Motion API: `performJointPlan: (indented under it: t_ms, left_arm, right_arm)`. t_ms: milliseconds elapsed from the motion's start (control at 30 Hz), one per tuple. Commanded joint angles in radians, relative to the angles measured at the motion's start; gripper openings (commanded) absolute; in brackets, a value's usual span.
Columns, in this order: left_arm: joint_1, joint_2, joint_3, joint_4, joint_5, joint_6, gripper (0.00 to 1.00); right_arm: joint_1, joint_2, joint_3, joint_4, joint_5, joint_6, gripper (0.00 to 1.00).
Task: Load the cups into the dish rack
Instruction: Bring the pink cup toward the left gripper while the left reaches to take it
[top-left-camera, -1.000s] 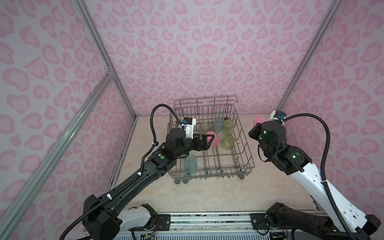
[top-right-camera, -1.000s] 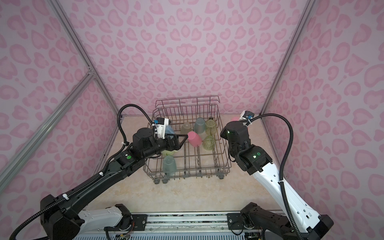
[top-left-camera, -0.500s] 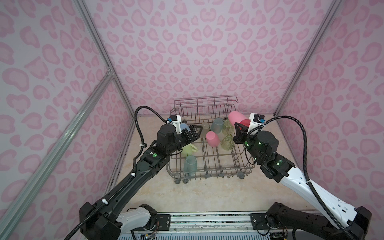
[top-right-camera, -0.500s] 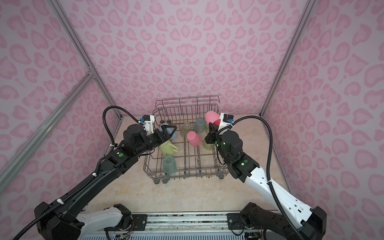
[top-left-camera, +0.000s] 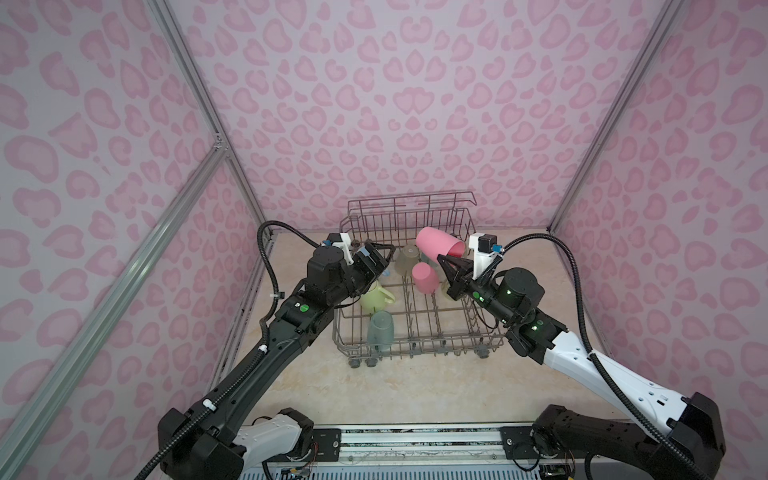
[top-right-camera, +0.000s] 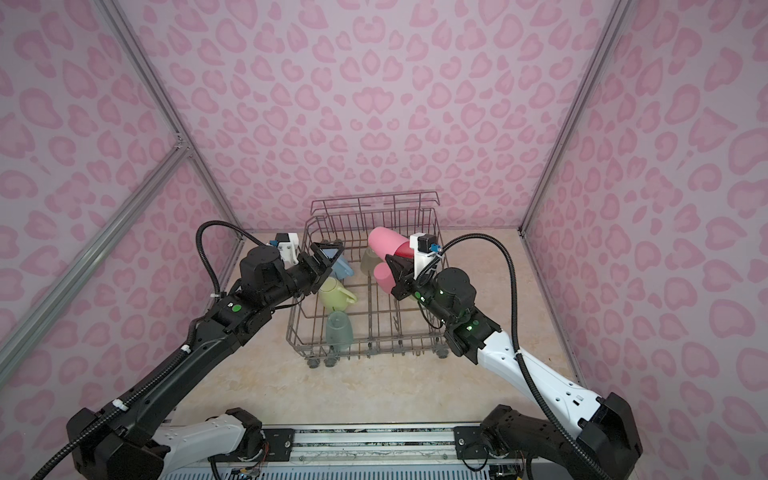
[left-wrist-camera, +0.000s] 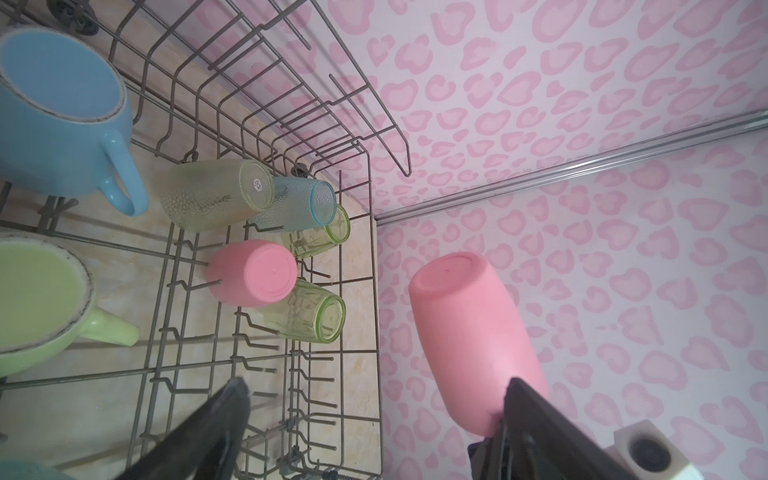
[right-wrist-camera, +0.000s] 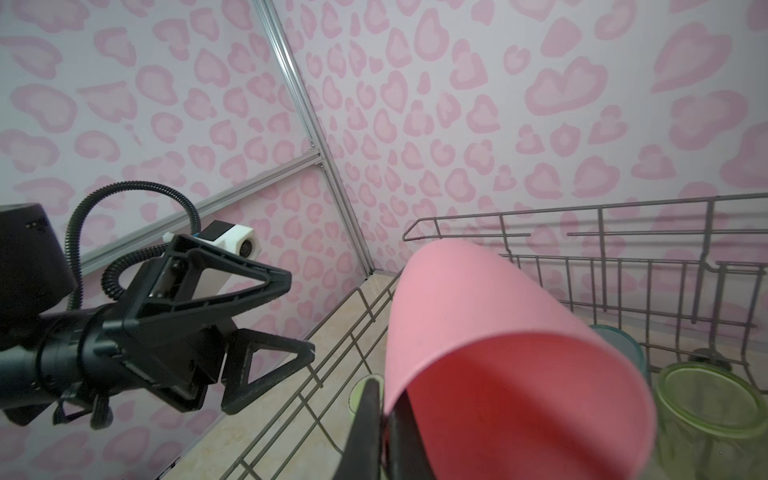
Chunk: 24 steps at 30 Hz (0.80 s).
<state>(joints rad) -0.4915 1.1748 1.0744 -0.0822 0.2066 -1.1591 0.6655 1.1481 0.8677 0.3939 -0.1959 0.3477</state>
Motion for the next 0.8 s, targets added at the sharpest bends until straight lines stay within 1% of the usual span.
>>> performJointPlan:
  t_ms: [0, 100, 233, 500, 767]
  left_arm:
    - [0.006, 0.012, -0.005, 0.028, 0.029, -0.07, 0.97]
    - [0.011, 0.02, -0.01, 0.045, 0.049, -0.102, 0.97]
    - [0.016, 0.017, -0.033, 0.083, 0.072, -0.156, 0.97]
    - [0.019, 0.016, -0.05, 0.136, 0.09, -0.212, 0.97]
    - [0.021, 0.02, -0.087, 0.2, 0.092, -0.268, 0.97]
  right_arm:
    - [0.002, 0.02, -0.02, 0.13, -0.095, -0.011, 0.0]
    - [0.008, 0.043, -0.031, 0.175, -0.117, -0.012, 0.0]
    - [0.028, 0.077, -0.017, 0.173, -0.138, -0.031, 0.0]
    - [0.062, 0.093, -0.02, 0.195, -0.128, -0.045, 0.0]
    - [0.092, 0.116, 0.013, 0.169, -0.131, -0.064, 0.0]
